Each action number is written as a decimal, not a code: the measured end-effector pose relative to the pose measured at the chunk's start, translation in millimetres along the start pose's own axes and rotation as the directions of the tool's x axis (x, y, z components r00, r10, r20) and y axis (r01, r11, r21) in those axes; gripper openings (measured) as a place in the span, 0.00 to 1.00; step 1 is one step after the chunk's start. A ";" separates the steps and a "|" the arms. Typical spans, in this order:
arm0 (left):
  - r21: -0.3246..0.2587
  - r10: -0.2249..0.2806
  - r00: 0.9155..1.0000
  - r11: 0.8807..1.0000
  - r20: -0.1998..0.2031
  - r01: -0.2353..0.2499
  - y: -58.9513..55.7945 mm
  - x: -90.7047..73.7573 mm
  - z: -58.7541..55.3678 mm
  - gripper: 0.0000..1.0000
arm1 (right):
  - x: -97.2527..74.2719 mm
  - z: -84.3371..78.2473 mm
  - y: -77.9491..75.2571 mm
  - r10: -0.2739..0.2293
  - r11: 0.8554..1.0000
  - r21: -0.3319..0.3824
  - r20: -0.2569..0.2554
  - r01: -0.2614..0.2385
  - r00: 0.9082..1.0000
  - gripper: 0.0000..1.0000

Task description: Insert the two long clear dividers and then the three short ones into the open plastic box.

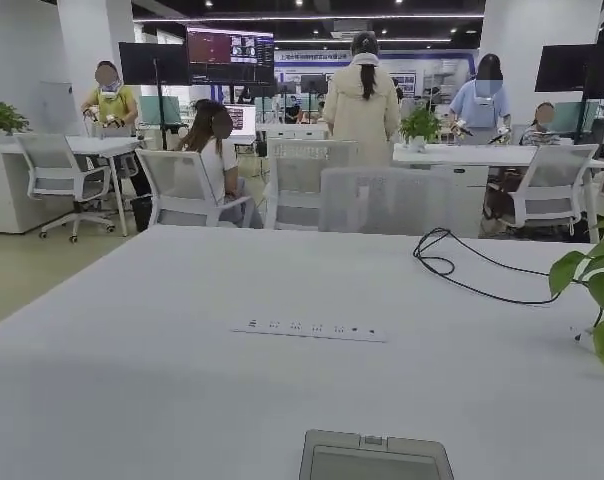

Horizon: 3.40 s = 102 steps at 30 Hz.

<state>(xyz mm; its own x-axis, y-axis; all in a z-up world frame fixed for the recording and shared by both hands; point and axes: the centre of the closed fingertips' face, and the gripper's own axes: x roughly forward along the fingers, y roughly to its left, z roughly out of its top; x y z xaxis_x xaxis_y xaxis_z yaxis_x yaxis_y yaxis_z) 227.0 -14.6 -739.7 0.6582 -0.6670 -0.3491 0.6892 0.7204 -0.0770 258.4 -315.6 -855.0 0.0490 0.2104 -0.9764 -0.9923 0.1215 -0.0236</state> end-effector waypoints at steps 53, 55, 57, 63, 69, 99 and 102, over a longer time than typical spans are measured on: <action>-0.097 0.031 0.999 0.995 0.025 -0.028 4.6 -1.2 12.5 0.61 | -49.8 115.0 -18.2 -0.311 0.938 -0.047 0.329 0.344 0.892 0.32; -0.119 0.023 0.999 0.993 0.024 -0.020 1.9 0.0 11.2 0.59 | -53.0 128.4 -15.1 -0.309 0.935 -0.056 0.361 0.351 0.880 0.32; -0.136 0.018 1.000 0.991 0.023 -0.015 -0.3 1.1 10.0 0.56 | -56.7 140.5 -11.5 -0.310 0.930 -0.070 0.383 0.361 0.870 0.32; -0.192 -0.005 1.000 0.981 0.030 0.010 -8.1 3.9 11.2 0.45 | -64.9 177.0 3.5 -0.287 0.924 -0.098 0.461 0.369 0.840 0.32; -0.242 -0.022 0.998 0.970 0.058 0.035 -12.1 5.1 17.4 0.40 | -68.1 211.7 21.3 -0.241 0.921 -0.140 0.526 0.362 0.815 0.32; -0.503 -0.106 0.983 0.848 0.147 0.167 -27.4 7.3 32.5 0.00 | -85.0 284.4 50.1 -0.156 0.884 -0.245 0.649 0.399 0.745 0.32; -0.551 -0.096 0.985 0.820 0.140 0.158 -25.6 7.6 31.0 0.00 | -84.9 284.4 49.6 -0.161 0.885 -0.240 0.648 0.400 0.745 0.32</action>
<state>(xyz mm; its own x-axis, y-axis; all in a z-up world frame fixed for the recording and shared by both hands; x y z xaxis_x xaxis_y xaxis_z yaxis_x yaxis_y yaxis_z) 223.7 -44.0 -711.4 0.6250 -0.7530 -0.2058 0.5022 0.5897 -0.6325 237.3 -51.5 -712.1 0.2696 0.7655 -0.5842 -0.8856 -0.0411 -0.4626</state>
